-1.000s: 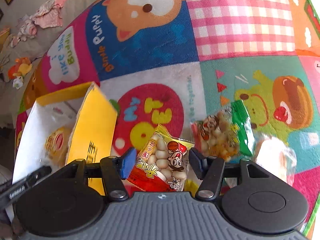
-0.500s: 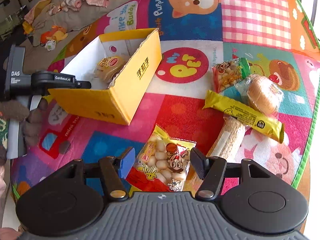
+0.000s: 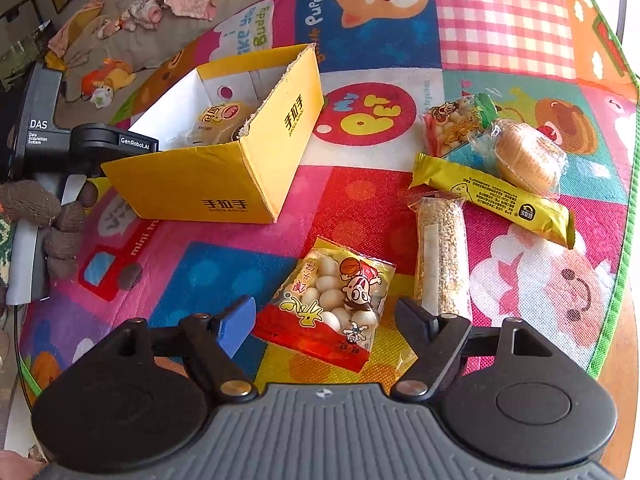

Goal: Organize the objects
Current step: 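Lift the peanut bag into the yellow box and open the right gripper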

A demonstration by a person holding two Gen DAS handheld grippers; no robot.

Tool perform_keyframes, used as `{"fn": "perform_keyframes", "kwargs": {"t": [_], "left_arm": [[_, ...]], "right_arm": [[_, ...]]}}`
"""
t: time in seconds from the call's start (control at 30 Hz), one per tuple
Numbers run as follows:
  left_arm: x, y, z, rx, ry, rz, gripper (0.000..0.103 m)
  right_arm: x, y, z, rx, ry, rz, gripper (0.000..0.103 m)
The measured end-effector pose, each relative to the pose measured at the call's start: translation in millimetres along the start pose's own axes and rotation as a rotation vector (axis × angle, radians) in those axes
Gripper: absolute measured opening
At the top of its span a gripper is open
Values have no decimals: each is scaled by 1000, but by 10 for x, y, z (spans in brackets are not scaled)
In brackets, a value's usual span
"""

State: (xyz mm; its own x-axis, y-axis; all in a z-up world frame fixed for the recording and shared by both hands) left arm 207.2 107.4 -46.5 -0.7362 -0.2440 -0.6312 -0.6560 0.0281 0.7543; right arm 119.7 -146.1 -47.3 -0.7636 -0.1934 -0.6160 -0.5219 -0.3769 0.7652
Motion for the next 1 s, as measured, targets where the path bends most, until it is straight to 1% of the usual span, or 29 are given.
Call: {"fn": "perform_keyframes", "kwargs": {"t": [0.17,0.3,0.37,0.43,0.53,0.67,0.73,0.83,0.9,1.0], "left_arm": [[7,4,-34,-13,-24,7,13],[14,3,-47,-18,-34,8,13],[11,1,-49,-18,-35,8,13],[10,2,-49,-19,-36,7,13],[13,5,-50,-17,-38,5,13],[15,3,-39,-3,-29,5,13],[15,3,-37,1,-25,5,13],[20,3,-39,3,-22,3,14],[23,5,-33,9,-19,2,14],[24,7,-26,14,-16,3,14]], "right_arm": [[-20,-76,-10,10,-20,0,78],[-30,-107,37,30,8,-2,78],[-4,-98,81,37,48,3,71],[27,-48,154,20,91,3,64],[62,74,246,-24,118,-4,62],[-10,262,286,-26,137,-33,62],[-146,411,293,-24,138,-70,62],[-453,668,344,-37,146,-146,62],[-702,832,424,-67,143,-202,62],[-1083,990,574,-146,118,-267,62]]}}
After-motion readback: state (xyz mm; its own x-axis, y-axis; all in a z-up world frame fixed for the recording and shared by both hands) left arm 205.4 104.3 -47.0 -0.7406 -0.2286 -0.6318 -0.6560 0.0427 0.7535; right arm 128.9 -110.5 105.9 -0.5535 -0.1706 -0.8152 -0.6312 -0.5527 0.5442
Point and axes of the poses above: each gripper's, at about its wrist camera, not at the fingertips, and y roughly against the way its jaws point, z to its left, x to its underside, the point moved 10 cm from there along -y, roughly the way its jaws point
